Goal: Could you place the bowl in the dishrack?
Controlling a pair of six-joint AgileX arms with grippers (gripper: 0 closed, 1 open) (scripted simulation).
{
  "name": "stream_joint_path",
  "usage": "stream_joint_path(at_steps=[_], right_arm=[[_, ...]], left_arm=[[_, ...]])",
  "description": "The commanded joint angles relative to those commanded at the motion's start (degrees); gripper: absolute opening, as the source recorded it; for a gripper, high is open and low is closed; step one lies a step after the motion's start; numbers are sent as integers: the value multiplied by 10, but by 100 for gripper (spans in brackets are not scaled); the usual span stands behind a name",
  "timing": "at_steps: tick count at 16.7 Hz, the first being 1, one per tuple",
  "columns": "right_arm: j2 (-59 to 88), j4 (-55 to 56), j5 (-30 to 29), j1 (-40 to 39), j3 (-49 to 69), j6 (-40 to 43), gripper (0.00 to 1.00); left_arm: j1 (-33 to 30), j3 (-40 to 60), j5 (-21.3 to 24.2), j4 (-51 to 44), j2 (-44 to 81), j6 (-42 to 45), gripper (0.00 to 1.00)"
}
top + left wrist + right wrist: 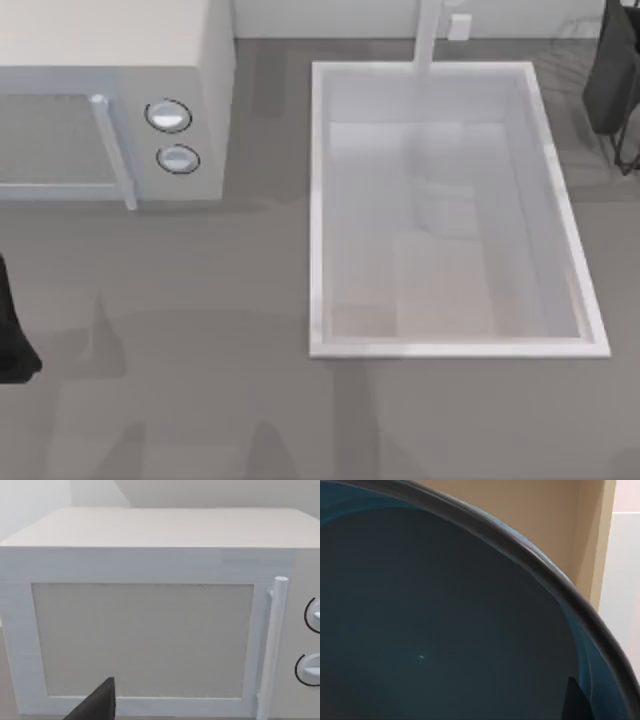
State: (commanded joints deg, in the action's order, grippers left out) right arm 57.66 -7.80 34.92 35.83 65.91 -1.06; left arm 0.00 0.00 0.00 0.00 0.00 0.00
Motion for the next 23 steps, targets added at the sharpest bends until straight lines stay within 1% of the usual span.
stream_joint_path(at_steps=[2,4,11,14,17,22,23], right_arm=[[32,31,-11,-10,-2,0,0],[84,87,-29,-26,-7,-1,0],[326,389,-125,-117,-56,2,0],[406,494,-164,-156,-81,2,0],[449,545,-188,-180,-97,1,0],[453,550,-190,-182,-98,1,0],[453,550,-190,-182,-98,1,8]], left_arm=[[0,0,0,0,0,0,100],[0,0,0,0,0,0,100],[0,0,0,0,0,0,100],[0,0,0,0,0,0,100],[0,0,0,0,0,0,100],[0,0,0,0,0,0,100],[0,0,0,0,0,0,100]])
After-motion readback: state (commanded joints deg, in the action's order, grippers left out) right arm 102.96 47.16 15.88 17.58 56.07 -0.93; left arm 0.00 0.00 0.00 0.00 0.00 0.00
